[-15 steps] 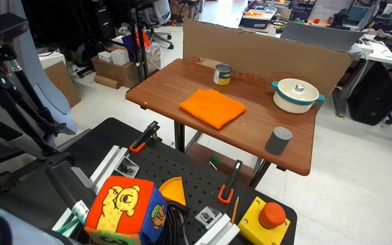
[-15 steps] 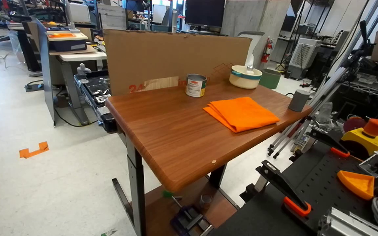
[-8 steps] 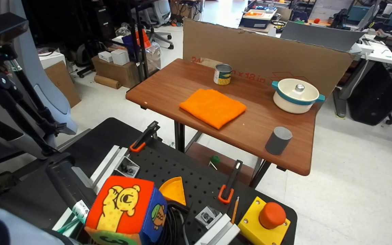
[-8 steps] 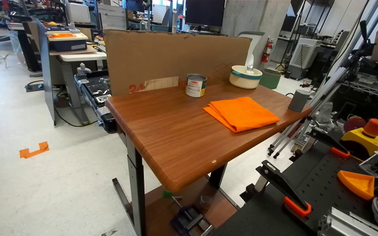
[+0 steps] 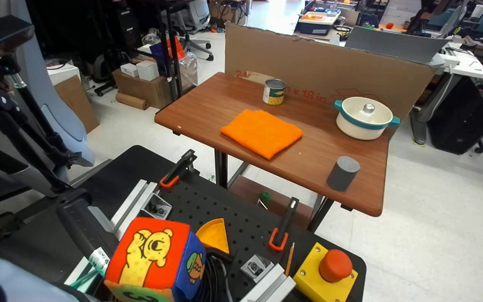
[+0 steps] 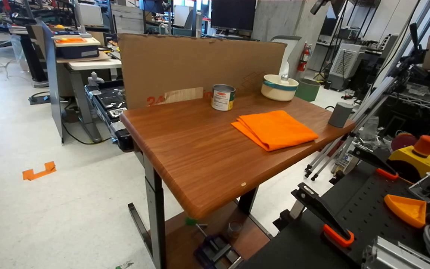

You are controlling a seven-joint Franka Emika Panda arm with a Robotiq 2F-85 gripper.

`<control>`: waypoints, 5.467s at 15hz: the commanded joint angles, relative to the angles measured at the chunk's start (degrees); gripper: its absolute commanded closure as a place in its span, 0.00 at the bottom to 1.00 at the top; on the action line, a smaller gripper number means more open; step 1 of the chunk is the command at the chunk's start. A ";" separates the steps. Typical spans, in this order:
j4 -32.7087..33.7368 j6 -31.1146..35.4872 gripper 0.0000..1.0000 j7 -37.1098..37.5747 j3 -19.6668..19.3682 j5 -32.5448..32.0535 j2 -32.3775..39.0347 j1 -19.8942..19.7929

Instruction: Remove the salt cellar from the white pot.

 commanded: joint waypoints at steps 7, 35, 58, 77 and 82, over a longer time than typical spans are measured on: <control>16.06 -4.68 0.00 5.59 0.28 -5.86 18.98 -3.61; 27.16 -19.72 0.93 24.70 -2.10 -12.39 30.42 -0.31; -8.93 -8.13 0.93 -0.59 1.41 -4.87 1.36 0.67; -3.25 -3.59 0.44 9.19 0.60 -11.09 14.39 -0.21; -13.70 -10.37 0.09 4.86 4.88 5.42 -1.75 -3.02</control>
